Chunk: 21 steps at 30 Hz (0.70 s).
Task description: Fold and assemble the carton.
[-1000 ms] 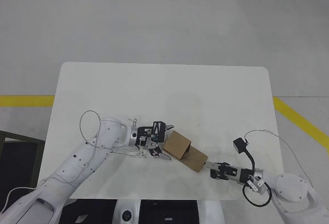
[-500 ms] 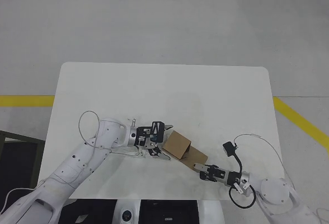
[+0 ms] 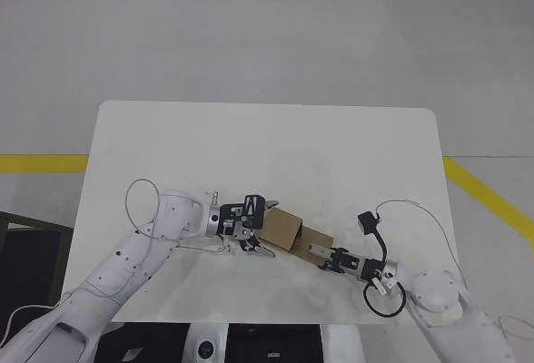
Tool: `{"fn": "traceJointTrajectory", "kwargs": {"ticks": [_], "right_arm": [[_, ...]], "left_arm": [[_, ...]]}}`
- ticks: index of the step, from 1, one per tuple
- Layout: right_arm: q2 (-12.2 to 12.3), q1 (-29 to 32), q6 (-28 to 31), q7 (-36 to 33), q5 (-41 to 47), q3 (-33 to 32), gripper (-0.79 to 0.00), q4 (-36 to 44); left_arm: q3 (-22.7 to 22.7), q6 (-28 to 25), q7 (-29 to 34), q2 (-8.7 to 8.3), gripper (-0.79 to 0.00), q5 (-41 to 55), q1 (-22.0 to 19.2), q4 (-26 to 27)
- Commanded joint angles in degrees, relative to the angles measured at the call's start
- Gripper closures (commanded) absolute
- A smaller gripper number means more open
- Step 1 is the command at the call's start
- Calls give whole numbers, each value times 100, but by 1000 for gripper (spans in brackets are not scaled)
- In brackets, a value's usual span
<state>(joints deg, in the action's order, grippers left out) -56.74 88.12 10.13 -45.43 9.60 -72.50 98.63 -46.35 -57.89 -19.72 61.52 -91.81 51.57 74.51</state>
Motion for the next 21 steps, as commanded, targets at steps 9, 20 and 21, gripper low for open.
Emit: {"fn": "traceJointTrajectory", "kwargs": {"ticks": [9, 20, 21], "right_arm": [[-67, -358, 241, -180, 265, 257, -570, -489], [-63, -408, 247, -106, -405, 369, -403, -466], [-62, -411, 219, -87, -458, 373, -413, -428]], "left_arm": [[-8, 6, 31, 3, -785, 41, -10, -28], [9, -11, 60, 11, -785, 65, -41, -57], [11, -10, 62, 13, -785, 64, -45, -54]]}}
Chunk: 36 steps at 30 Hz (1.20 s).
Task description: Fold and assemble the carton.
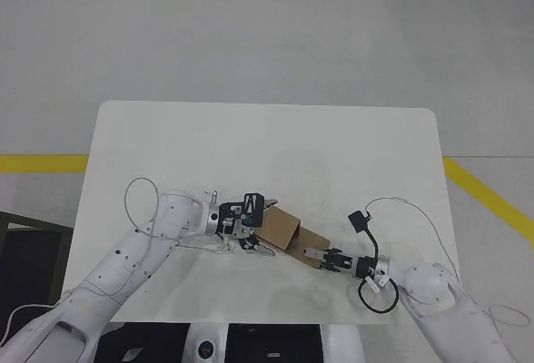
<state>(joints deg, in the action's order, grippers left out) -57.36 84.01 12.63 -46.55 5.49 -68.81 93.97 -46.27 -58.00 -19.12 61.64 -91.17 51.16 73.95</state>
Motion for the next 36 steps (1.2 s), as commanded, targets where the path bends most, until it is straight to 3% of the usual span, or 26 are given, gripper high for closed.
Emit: {"fn": "traceJointTrajectory", "kwargs": {"ticks": [1, 8, 27, 36], "right_arm": [[1, -4, -78, 50, -110, 9, -422, 67], [-14, -64, -402, 172, -402, 114, -489, 290], [-69, -272, -1180, 401, -676, 313, -459, 615], [-86, -450, -1722, 366, -971, 393, -493, 882]], "left_arm": [[6, 4, 1, 3, -785, -4, -7, 4], [7, 16, -1, 9, -785, 10, -24, -16], [-21, 31, -25, 0, -785, 25, 5, -33], [-49, 22, -34, -13, -785, 26, 31, -52]]}}
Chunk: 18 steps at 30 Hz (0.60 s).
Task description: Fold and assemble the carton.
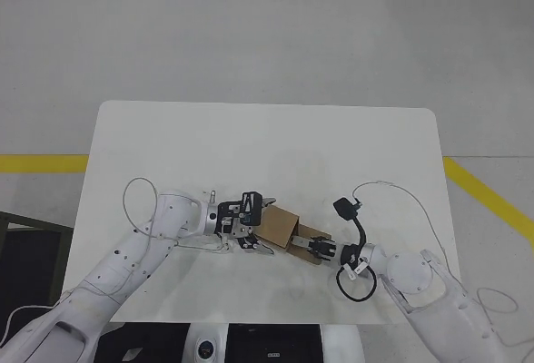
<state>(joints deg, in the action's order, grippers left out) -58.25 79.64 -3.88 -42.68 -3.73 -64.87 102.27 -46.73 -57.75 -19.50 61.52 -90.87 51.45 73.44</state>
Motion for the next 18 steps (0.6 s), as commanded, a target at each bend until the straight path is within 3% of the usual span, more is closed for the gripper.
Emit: {"fn": "traceJointTrajectory", "kwargs": {"ticks": [1, 7, 18], "right_arm": [[5, -29, -151, -52, -109, 3, -493, 121], [1, -182, -565, -233, -402, 94, -505, 398], [-43, -292, -407, -229, -142, 155, -523, 303]], "left_arm": [[-5, -4, 8, -3, -785, -3, 6, -4], [5, -25, 20, -3, -785, 17, 8, 2], [45, -25, 64, -5, -785, 37, 9, 3]]}}
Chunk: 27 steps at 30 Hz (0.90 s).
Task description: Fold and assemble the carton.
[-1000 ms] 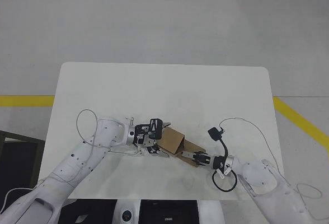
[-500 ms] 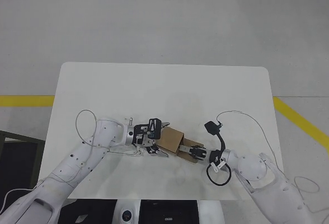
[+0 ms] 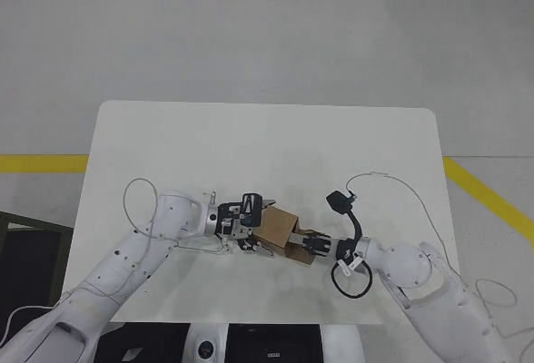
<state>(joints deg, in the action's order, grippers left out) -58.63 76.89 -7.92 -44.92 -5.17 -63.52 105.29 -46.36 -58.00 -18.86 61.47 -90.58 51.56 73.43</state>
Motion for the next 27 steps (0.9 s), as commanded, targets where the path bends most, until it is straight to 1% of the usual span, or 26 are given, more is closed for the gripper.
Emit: {"fn": "traceJointTrajectory", "kwargs": {"ticks": [1, 4, 8, 10, 13, 18, 20, 22, 27], "right_arm": [[-12, -40, 5, 1, 19, 38, -526, 7], [-35, -125, 50, 6, 92, 95, -539, 5], [-72, -185, 175, 58, 473, 95, -542, -157], [-72, -180, 215, 48, 509, 74, -548, -241], [-61, -107, 255, 61, 564, -2, -570, -322], [-20, 68, 257, 66, 559, -205, -579, -357], [0, 145, 266, 47, 576, -310, -566, -345], [21, 217, 288, 18, 635, -434, -576, -325], [61, 408, 364, -101, 883, -699, -570, -247]], "left_arm": [[12, 0, -1, 0, -785, 17, -4, 5], [23, 0, 11, 2, -785, 30, -22, 10], [33, 0, 16, 2, -785, 48, -30, -2], [35, 0, 18, 0, -785, 55, -30, -15], [35, 0, 22, -9, -785, 55, -26, -35], [47, 0, 37, -22, -785, 58, -27, -34], [53, 0, 41, -26, -785, 74, -27, -39], [66, 0, 49, -29, -785, 81, -32, -36], [91, 0, 67, -37, -785, 98, -35, -41]]}}
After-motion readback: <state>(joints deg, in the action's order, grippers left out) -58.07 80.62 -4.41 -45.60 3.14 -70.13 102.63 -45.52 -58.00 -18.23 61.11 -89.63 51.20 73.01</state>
